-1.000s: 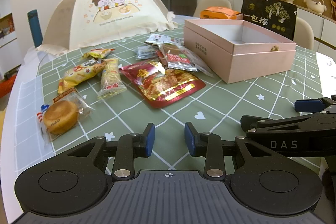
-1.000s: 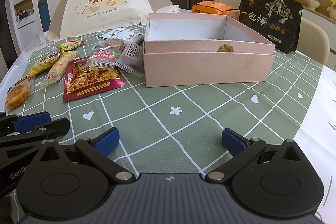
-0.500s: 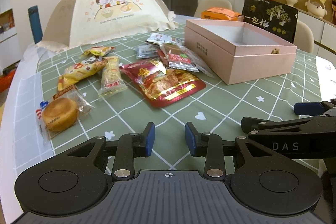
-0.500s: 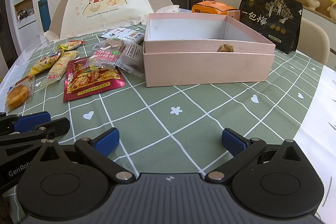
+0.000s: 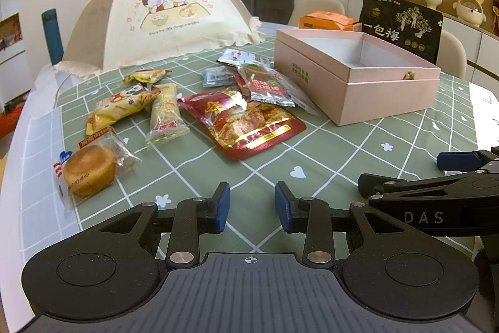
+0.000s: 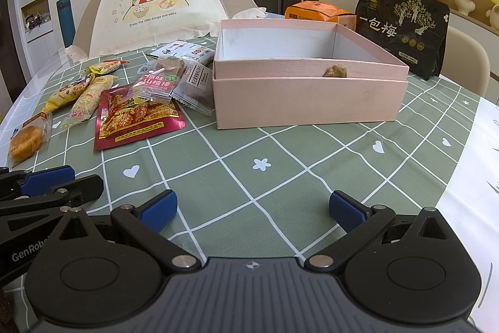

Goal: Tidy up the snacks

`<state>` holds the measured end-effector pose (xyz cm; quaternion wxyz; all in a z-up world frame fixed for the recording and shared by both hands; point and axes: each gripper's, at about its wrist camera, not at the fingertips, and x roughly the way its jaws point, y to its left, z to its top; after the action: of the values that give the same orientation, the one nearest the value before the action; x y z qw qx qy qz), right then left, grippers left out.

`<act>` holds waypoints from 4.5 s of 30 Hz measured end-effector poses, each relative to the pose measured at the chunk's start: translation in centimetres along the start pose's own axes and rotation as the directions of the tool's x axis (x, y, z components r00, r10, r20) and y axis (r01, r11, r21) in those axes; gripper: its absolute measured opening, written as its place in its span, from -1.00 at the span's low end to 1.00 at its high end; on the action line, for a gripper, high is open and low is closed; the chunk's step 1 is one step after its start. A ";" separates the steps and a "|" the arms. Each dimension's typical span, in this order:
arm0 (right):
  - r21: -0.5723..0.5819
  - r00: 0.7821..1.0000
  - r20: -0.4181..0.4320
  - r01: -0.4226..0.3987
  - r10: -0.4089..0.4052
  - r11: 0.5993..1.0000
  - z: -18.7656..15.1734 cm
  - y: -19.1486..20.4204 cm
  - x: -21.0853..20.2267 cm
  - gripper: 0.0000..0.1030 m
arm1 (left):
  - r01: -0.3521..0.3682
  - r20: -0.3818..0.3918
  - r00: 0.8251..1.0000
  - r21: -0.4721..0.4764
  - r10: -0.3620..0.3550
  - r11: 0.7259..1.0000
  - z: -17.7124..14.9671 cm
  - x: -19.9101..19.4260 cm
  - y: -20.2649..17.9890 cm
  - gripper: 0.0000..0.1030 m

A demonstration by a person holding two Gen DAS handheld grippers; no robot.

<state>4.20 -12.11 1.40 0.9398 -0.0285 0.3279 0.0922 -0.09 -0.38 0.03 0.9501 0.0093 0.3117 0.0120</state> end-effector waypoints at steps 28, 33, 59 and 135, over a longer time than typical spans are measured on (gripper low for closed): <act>0.000 1.000 0.000 0.000 0.000 1.000 0.0 0.0 0.0 1.00 | 0.000 0.000 1.000 0.000 0.000 1.000 0.0 0.0 0.0 -0.26; 0.000 1.000 0.000 0.000 0.000 1.000 0.0 0.0 0.0 1.00 | 0.000 0.000 1.000 0.000 0.000 1.000 0.0 0.0 0.0 -0.26; -0.085 0.916 -0.242 -0.348 0.320 0.933 12.0 0.4 6.0 0.72 | -0.031 -0.089 0.996 -0.336 0.001 0.941 5.7 -0.2 11.1 -0.30; -0.243 0.934 -0.294 -0.281 0.206 0.929 11.6 1.6 7.5 -0.47 | 0.030 -0.263 0.961 -0.213 -0.087 0.977 6.0 0.7 5.6 0.16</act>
<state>16.74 -8.02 5.85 0.8553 -0.1322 0.4342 0.2499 3.97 5.18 4.61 0.8943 -0.1005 0.4357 0.0171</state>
